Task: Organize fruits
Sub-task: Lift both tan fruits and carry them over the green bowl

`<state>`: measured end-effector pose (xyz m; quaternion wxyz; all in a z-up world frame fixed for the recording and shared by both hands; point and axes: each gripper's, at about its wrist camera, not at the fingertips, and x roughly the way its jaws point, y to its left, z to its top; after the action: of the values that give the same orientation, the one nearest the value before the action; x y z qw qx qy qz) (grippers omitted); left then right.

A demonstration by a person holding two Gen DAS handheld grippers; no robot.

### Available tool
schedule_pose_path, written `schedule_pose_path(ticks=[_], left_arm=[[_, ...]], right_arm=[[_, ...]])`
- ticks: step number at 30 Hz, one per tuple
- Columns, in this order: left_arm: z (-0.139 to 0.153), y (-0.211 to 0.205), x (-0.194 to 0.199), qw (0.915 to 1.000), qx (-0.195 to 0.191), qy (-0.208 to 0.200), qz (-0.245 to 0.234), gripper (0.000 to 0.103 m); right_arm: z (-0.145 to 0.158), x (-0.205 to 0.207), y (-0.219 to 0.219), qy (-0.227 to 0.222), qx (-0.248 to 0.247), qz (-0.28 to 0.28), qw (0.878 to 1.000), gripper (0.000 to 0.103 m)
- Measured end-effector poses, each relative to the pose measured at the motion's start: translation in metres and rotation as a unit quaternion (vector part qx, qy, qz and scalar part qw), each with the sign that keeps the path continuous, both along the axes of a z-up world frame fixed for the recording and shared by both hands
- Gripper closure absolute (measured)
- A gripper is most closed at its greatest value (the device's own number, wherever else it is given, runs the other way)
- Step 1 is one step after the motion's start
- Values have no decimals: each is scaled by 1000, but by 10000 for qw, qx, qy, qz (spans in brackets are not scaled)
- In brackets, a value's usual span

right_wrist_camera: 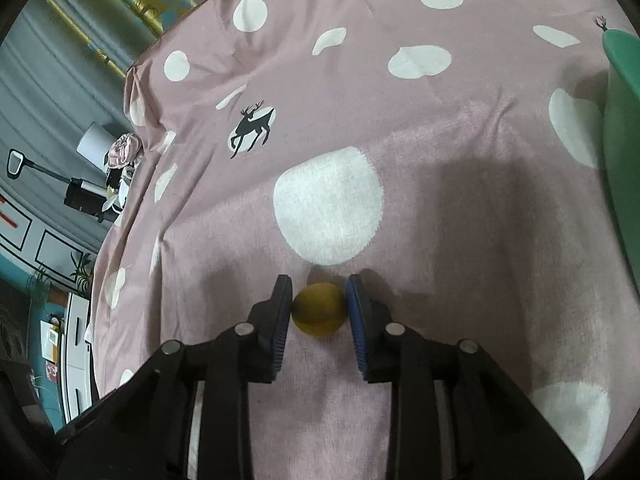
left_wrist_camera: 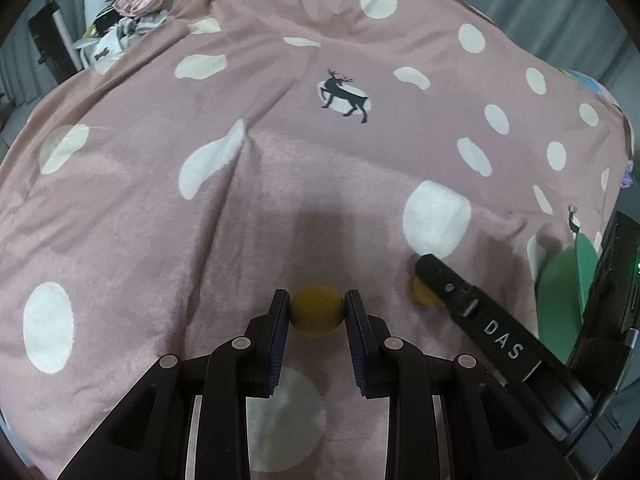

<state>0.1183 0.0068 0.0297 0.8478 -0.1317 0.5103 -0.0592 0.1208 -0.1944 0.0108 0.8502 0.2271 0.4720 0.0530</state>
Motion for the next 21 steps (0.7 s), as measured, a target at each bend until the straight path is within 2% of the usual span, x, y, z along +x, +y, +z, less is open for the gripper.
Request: schedule_pose_path(ticks=[7, 14, 18, 21], left_arm=[[-4, -6, 2, 9998, 99, 108, -96, 75], [0, -5, -1, 9999, 99, 11, -97, 75], [4, -5, -4, 9996, -146, -62, -226, 75], [15, -12, -8, 9983, -327, -285, -383, 75]], right_arm=[[-1, -12, -7, 107, 367, -14, 9993, 75], [8, -25, -18, -44, 515, -186, 9985, 75], [22, -34, -27, -252, 564, -265, 9977, 75], [31, -40, -33, -381, 588, -317, 9970, 75]])
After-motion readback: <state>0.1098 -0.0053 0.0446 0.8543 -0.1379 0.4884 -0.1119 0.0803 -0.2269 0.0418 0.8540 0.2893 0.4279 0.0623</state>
